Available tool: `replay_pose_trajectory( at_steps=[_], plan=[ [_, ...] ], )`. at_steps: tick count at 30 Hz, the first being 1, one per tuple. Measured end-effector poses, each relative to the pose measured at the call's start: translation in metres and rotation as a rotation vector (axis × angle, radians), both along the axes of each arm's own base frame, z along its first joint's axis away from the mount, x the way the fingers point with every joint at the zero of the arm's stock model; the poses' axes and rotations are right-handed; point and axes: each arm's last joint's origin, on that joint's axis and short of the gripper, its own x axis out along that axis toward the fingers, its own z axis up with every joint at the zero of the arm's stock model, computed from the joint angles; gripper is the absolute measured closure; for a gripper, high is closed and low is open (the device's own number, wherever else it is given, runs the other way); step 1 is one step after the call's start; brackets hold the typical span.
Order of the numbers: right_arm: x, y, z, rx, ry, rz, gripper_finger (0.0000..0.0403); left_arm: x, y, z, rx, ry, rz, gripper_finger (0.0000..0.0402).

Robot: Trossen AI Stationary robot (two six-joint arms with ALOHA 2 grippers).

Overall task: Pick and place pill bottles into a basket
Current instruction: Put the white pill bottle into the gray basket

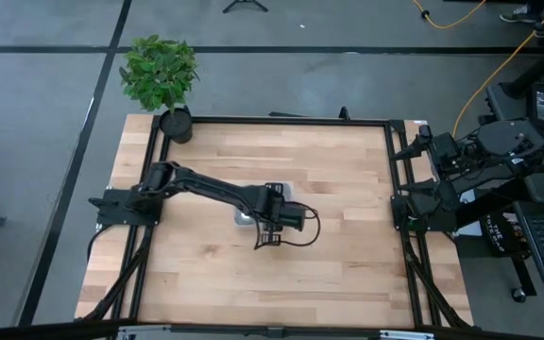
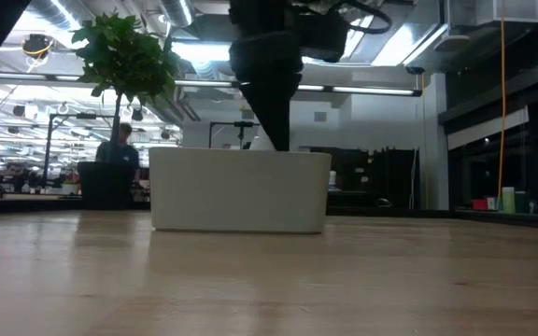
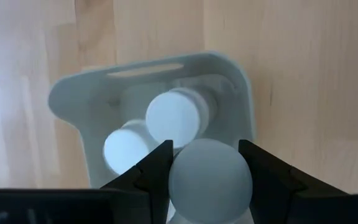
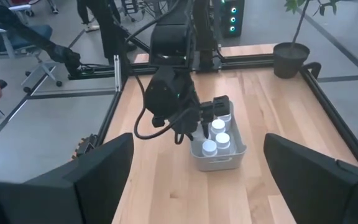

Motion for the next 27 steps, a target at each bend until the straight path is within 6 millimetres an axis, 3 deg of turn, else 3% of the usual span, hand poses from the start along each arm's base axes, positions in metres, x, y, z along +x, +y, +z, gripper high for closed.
replay_pose_trajectory(
  at_steps=[12,27],
  plan=[
    [0.0,0.0,0.0,-0.022,-0.003,0.01,0.0044,-0.007,0.006,-0.03,-0.039,-0.063,0.059,0.0252],
    [0.0,0.0,0.0,-0.051,-0.006,0.022,0.0044,-0.015,0.003,-0.016,-0.09,-0.091,0.103,0.0252]
  ],
)
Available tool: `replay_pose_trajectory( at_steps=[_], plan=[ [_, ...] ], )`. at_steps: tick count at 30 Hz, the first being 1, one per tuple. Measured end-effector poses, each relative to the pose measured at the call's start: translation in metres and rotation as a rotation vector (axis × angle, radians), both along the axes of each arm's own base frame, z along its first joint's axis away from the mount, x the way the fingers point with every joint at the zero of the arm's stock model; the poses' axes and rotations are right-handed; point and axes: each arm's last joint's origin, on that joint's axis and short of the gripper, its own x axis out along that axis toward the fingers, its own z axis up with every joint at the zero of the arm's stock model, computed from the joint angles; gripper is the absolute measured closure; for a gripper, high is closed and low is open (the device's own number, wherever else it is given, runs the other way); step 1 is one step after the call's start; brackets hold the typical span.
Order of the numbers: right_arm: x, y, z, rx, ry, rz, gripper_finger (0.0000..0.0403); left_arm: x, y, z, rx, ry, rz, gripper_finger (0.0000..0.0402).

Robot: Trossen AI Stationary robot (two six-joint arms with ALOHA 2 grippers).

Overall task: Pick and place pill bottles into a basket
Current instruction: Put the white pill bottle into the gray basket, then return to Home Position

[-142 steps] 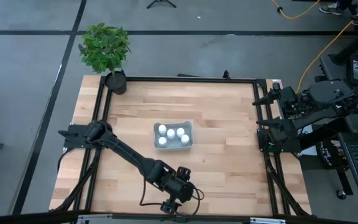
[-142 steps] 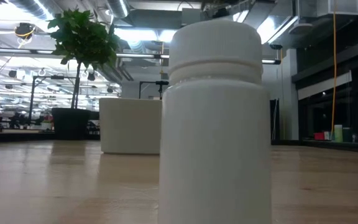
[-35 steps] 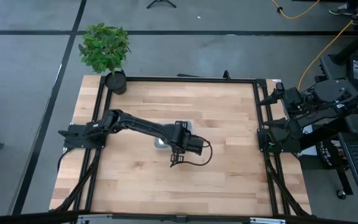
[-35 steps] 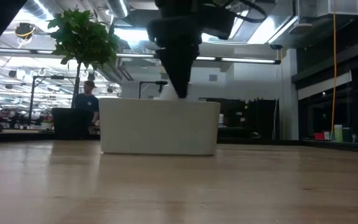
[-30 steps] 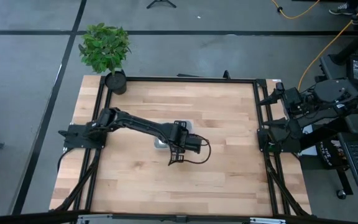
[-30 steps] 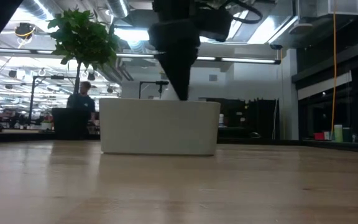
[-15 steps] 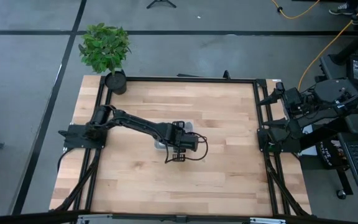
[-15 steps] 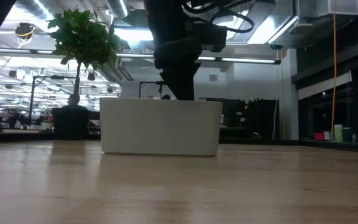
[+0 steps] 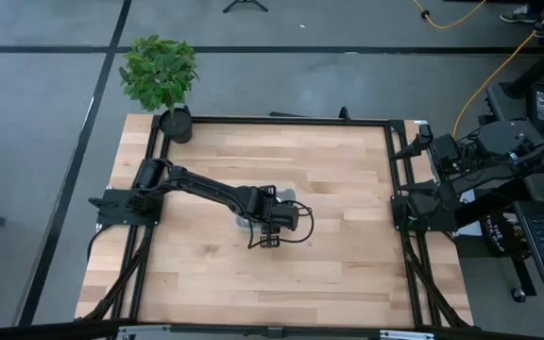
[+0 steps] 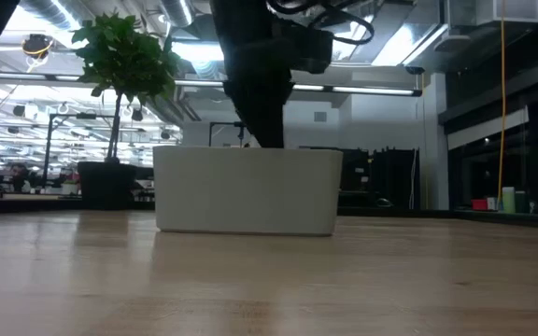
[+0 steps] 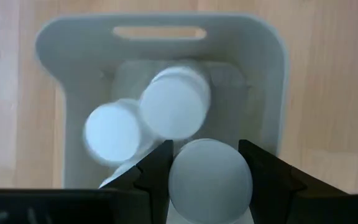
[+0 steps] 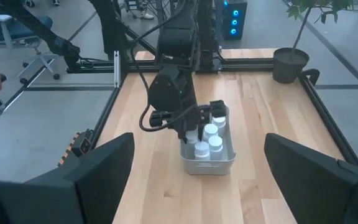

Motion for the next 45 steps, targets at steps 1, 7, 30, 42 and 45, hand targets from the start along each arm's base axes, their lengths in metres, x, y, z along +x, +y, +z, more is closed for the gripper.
replay_pose_trajectory(
  at_steps=[1,7,30,42,45],
  plan=[
    [0.0,0.0,0.0,-0.004,-0.001,0.001,0.0044,-0.001,0.0,0.002,-0.006,0.003,0.002,0.0252],
    [0.0,0.0,0.0,-0.016,-0.001,0.006,0.0044,-0.005,-0.005,0.002,-0.001,0.028,-0.013,0.0252],
    [0.0,0.0,0.0,-0.012,0.0,0.004,0.0044,-0.006,-0.001,-0.017,-0.022,0.004,-0.008,0.0252],
    [0.0,0.0,0.0,-0.018,0.0,0.007,0.0044,-0.002,0.0,-0.016,-0.058,-0.034,0.008,0.0194],
    [0.0,0.0,0.0,-0.021,0.0,0.008,0.0044,-0.002,0.0,-0.016,-0.061,-0.034,0.009,0.0176]
  ],
)
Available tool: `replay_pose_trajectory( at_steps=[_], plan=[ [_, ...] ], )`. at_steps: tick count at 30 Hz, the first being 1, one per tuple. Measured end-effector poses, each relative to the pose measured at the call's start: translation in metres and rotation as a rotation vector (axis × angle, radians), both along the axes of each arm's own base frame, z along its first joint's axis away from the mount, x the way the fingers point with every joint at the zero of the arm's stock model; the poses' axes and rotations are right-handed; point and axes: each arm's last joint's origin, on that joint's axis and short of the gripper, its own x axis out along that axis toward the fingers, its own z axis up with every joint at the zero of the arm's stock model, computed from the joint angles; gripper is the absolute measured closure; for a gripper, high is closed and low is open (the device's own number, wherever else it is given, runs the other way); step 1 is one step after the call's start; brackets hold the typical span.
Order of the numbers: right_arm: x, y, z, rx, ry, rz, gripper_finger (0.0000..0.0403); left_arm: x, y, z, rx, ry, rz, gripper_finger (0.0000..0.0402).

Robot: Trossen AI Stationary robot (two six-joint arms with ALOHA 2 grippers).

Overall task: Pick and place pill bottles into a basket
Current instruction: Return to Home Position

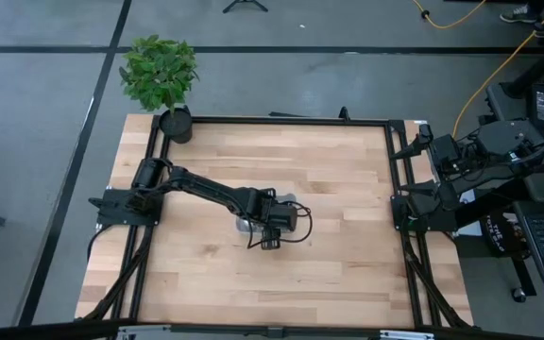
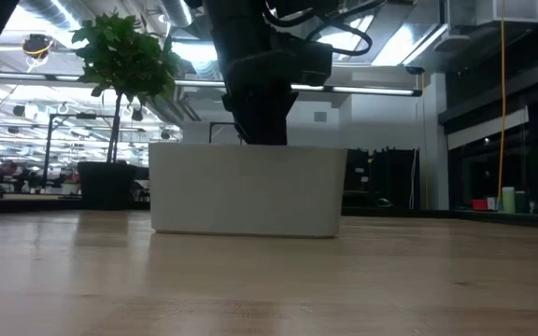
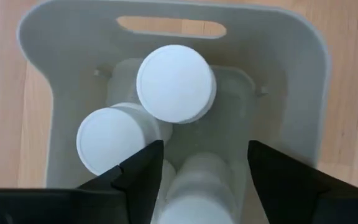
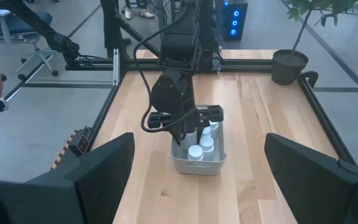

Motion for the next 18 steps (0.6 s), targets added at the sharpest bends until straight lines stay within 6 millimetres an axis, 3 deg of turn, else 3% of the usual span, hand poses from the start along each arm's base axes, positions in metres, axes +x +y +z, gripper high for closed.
replay_pose_trajectory(
  at_steps=[4,9,18],
  plan=[
    [0.0,0.0,0.0,-0.001,0.001,0.0,0.0044,0.0,-0.001,0.003,-0.002,0.001,0.002,0.0168],
    [-0.001,0.0,-0.001,-0.005,0.008,0.001,0.0044,0.005,-0.004,0.023,-0.004,-0.023,-0.006,0.0166],
    [-0.001,0.0,-0.001,-0.044,0.003,0.017,0.0044,0.011,-0.004,0.091,0.028,-0.086,0.008,0.0165]
  ],
)
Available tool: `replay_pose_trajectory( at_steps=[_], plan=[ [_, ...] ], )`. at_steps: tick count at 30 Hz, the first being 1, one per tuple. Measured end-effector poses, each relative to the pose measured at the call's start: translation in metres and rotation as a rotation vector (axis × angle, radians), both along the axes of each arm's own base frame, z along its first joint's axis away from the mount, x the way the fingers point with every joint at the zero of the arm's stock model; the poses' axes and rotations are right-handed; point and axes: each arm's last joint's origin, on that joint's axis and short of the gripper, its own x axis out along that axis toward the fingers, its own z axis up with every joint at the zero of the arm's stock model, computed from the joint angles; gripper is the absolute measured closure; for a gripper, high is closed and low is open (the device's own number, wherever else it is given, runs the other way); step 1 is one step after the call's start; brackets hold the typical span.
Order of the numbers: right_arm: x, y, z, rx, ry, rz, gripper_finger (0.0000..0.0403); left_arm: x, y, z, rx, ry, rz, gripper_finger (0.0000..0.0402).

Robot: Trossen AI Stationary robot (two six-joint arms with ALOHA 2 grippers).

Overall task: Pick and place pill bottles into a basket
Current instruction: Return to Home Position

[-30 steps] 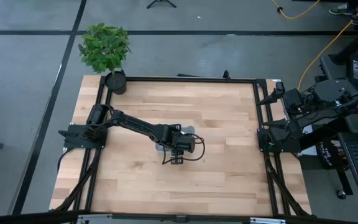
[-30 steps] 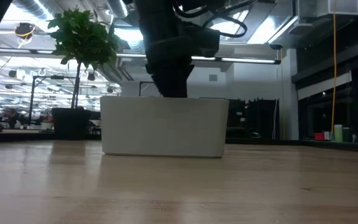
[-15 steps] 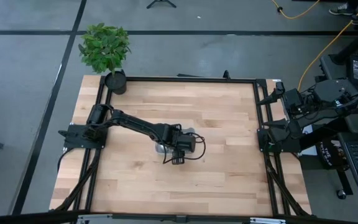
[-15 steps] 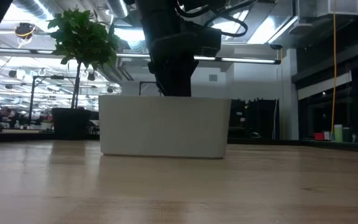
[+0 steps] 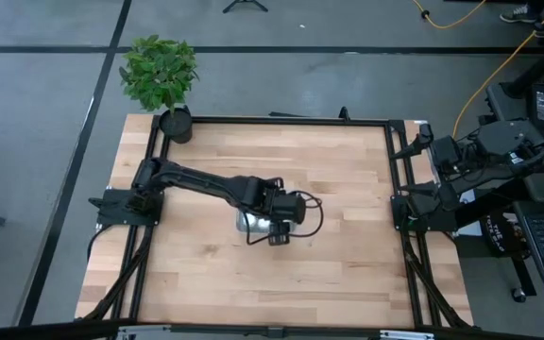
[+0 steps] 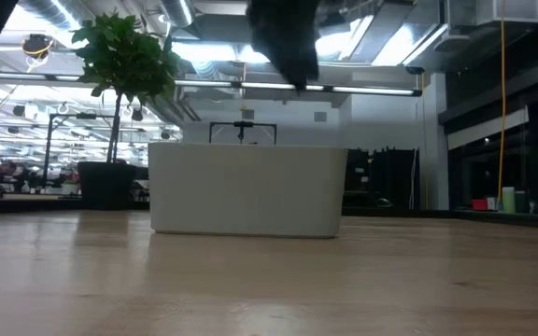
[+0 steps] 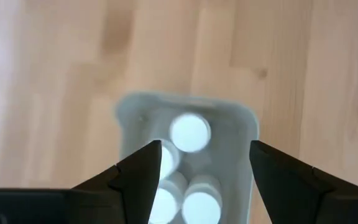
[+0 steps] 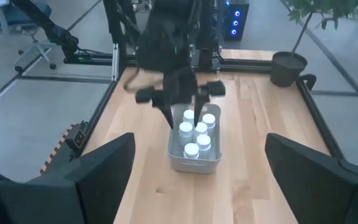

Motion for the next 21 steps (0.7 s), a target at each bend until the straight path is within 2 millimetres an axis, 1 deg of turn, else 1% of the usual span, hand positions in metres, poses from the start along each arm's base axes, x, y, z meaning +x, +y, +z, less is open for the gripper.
replay_pose_trajectory(
  at_steps=[5,7,9,11,14,16,19,21],
  plan=[
    [-0.004,-0.002,0.001,-0.081,-0.03,0.011,0.0044,-0.002,0.003,0.06,0.059,-0.143,0.043,0.0165],
    [-0.007,-0.006,0.001,-0.125,-0.04,-0.053,0.0044,-0.003,0.004,0.083,0.064,-0.224,0.058,0.0165],
    [-0.012,-0.009,0.0,-0.12,-0.039,-0.115,0.0044,-0.005,0.005,0.104,0.059,-0.304,0.069,0.0164],
    [-0.015,-0.01,0.0,-0.102,-0.041,-0.125,0.0044,-0.008,0.005,0.12,0.048,-0.37,0.075,0.0164],
    [-0.017,-0.011,0.0,-0.104,-0.046,-0.119,0.0044,-0.005,0.005,0.134,0.039,-0.476,0.076,0.0164],
    [-0.018,-0.011,0.0,-0.095,-0.048,-0.124,0.0044,-0.001,0.004,0.139,0.065,-0.535,0.035,0.0164],
    [-0.017,-0.011,0.002,-0.065,-0.062,-0.133,0.0044,0.006,0.003,0.149,0.061,-0.647,0.018,0.0164],
    [-0.017,-0.011,0.004,-0.123,-0.087,-0.109,0.0044,0.005,0.003,0.153,0.058,-0.676,0.022,0.0164]
  ],
)
